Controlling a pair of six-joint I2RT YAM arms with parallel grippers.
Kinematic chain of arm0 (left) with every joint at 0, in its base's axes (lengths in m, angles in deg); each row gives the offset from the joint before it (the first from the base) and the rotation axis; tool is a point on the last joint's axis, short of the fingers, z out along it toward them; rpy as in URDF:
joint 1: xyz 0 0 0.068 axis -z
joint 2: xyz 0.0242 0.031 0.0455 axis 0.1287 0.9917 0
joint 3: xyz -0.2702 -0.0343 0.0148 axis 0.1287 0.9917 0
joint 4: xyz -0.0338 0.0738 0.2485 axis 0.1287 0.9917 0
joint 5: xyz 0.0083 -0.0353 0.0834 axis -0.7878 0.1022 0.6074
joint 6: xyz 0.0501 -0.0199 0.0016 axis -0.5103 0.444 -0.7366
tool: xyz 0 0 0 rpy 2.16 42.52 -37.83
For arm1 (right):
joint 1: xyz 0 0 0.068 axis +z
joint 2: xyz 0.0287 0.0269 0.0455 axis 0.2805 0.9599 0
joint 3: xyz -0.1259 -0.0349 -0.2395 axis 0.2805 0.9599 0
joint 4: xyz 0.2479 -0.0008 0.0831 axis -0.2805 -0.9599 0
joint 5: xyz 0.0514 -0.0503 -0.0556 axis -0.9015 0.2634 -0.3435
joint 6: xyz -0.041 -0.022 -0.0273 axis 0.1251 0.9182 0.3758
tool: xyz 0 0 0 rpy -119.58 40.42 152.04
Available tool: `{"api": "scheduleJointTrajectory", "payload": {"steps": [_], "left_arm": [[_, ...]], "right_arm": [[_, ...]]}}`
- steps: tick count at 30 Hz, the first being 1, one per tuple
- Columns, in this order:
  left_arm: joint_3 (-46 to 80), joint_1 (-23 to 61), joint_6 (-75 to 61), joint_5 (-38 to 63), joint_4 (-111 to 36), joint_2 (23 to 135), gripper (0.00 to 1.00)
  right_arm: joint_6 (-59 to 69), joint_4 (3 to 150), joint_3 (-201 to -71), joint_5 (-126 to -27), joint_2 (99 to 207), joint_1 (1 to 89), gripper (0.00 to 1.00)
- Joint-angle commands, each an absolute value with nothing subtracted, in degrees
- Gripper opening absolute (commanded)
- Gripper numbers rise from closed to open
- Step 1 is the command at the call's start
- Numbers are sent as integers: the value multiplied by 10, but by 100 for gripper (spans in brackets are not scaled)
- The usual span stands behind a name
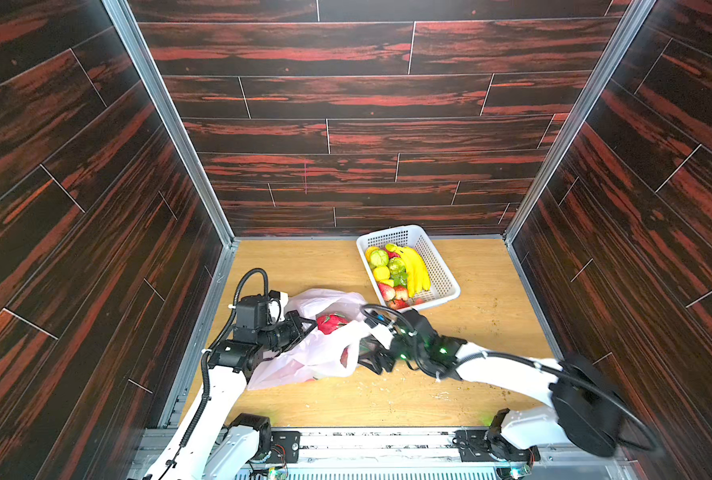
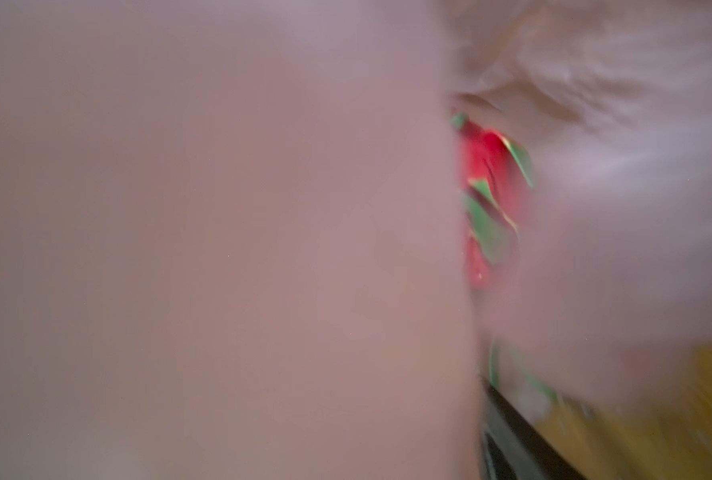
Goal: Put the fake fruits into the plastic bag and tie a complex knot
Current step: 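Release the pepper and withdraw the open right gripper from the bag, then move the right gripper to the basket while the left gripper releases the bag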
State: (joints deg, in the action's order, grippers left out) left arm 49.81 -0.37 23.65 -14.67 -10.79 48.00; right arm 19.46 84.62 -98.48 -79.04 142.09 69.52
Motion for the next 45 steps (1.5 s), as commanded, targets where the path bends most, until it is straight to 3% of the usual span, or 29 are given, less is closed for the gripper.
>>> {"api": "scheduleJointTrajectory", "payload": {"steps": [1,5,12,20,26,32,39,45], "left_arm": [[499,-7,227,-158,-109,485,0],[492,-7,223,-165,-105,491,0],[495,-7,227,-167,-111,491,0],[495,-7,231,-174,-117,493,0],[499,-7,234,-176,-123,496,0],[496,-7,234,-178,-125,502,0],[495,-8,233,-176,-123,501,0],[495,-7,230,-174,-118,500,0]], "right_arm": [[225,805,-965,-778,1346,693,77],[273,754,-950,-804,1259,661,78],[354,783,-933,-971,1202,510,80],[494,848,-960,-1090,1341,455,81],[489,906,-986,-1152,1430,456,80],[488,920,-998,-1142,1466,463,78],[487,916,-1006,-1128,1497,480,68],[468,917,-999,-1117,1480,480,43]]}}
